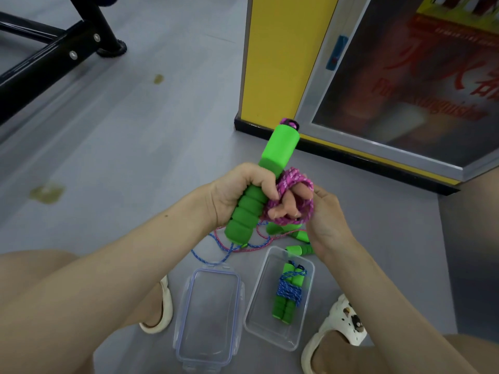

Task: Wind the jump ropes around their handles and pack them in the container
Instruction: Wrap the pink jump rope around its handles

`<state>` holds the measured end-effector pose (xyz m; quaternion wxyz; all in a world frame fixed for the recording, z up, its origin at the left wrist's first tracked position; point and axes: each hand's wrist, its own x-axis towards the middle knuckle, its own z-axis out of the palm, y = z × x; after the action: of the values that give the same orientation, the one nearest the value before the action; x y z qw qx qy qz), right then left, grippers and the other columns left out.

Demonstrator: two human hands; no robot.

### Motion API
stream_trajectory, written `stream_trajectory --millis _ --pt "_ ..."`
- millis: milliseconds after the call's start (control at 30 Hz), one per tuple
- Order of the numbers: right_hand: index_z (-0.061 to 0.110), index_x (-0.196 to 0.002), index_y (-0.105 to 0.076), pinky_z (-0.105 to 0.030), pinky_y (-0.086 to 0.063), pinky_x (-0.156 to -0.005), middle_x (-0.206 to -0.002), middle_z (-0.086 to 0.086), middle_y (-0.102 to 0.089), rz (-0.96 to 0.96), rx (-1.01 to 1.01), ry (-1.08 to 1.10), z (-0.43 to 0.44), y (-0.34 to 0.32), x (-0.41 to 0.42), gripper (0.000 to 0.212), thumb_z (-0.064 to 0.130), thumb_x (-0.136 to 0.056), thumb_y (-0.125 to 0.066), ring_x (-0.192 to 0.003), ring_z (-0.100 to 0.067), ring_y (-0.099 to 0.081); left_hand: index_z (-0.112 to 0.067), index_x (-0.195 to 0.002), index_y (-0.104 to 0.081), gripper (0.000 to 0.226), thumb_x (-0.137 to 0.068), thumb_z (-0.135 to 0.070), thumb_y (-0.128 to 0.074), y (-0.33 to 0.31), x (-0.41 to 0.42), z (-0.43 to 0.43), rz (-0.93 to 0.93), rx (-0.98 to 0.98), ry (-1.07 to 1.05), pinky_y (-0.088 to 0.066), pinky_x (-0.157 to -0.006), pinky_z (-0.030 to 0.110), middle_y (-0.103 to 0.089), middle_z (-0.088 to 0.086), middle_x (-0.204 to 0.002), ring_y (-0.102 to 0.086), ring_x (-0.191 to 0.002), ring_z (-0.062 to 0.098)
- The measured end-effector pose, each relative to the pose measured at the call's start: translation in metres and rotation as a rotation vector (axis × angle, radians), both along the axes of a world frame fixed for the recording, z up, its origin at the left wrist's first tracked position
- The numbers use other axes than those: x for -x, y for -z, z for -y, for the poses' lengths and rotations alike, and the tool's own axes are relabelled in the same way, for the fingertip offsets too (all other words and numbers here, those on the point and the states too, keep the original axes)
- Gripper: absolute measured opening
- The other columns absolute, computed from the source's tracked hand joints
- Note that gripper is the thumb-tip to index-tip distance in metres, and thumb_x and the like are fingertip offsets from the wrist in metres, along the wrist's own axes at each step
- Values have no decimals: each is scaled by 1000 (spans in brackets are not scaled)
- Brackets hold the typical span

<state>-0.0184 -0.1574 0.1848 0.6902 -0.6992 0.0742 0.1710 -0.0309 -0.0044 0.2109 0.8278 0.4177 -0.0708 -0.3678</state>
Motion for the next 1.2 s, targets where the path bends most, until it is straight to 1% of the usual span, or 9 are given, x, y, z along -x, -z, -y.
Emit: stream_trajectory --millis 133,267,400,500,600,767,900,1067,1200 --pt "11 -82 -68 -23 -54 -66 -75 -2 -71 21 77 -110 1 3 0 25 0 -93 -48 -72 -11 -66 6 -100 -71 54 -50 -14 -68 5 -2 3 -115 189 -113 -48 -88 31 -69 9 -70 -62 -57 16" --pt "13 -92 -68 -33 -53 -83 -84 -3 -74 -5 73 -154 -4 11 3 20 9 -96 -49 -85 -19 -69 5 -98 -72 45 -61 -11 -53 -1 -1 8 -185 206 -265 -54 -80 27 -70 9 -73 -67 -65 18" --pt "3 -92 -62 -19 -53 -66 -76 -7 -69 -43 65 -221 -8 12 8 22 8 -99 -43 -67 -16 -64 4 -107 -66 47 -71 -5 -38 -6 -1 12 -198 213 -388 -47 -99 29 -70 14 -110 -67 -103 19" --pt "6 -93 -66 -31 -51 -77 -85 -11 -68 -40 86 -277 -9 11 10 17 12 -96 -51 -79 -21 -63 -1 -112 -63 43 -79 4 -37 -11 -3 15 -99 -117 -417 -48 -97 26 -67 8 -119 -60 -117 15" --pt "11 -84 -65 -21 -48 -69 -71 5 -69 -13 113 -258 -8 9 8 15 5 -91 -55 -70 -7 -62 -2 -124 -57 50 -74 6 -52 -9 -4 22 70 -504 -436 -52 -89 23 -64 4 -125 -61 -114 10" --pt "0 -109 -57 -15 -44 -68 -93 0 -61 52 147 -209 -9 10 8 38 11 -73 -66 -81 -4 -56 -19 -83 -41 28 -76 -11 -67 -7 1 20 478 -1165 -354 -39 -56 19 -52 -2 -79 -48 -68 10" --pt "14 -89 -63 -28 -43 -74 -91 -15 -62 98 167 -277 -8 8 9 12 10 -78 -66 -85 -19 -55 -25 -75 -30 38 -79 -9 -65 -7 0 17 549 -1213 -412 -34 -49 17 -45 -4 -73 -41 -61 7" --pt "12 -84 -59 -24 -52 -59 -79 -7 -59 62 107 -282 -7 3 10 17 -1 -79 -68 -64 -16 -61 -19 -79 -36 32 -74 -5 -65 -8 -4 9 485 -1207 -528 -32 -46 14 -44 -2 -71 -40 -58 10" --pt "9 -101 -58 -32 -57 -56 -65 -2 -58 -61 56 -262 -5 1 8 26 -6 -81 -64 -51 -17 -60 -7 -109 -51 45 -67 -13 -66 -8 -6 3 296 -1096 -565 -50 -80 40 -63 14 -103 -61 -92 27"
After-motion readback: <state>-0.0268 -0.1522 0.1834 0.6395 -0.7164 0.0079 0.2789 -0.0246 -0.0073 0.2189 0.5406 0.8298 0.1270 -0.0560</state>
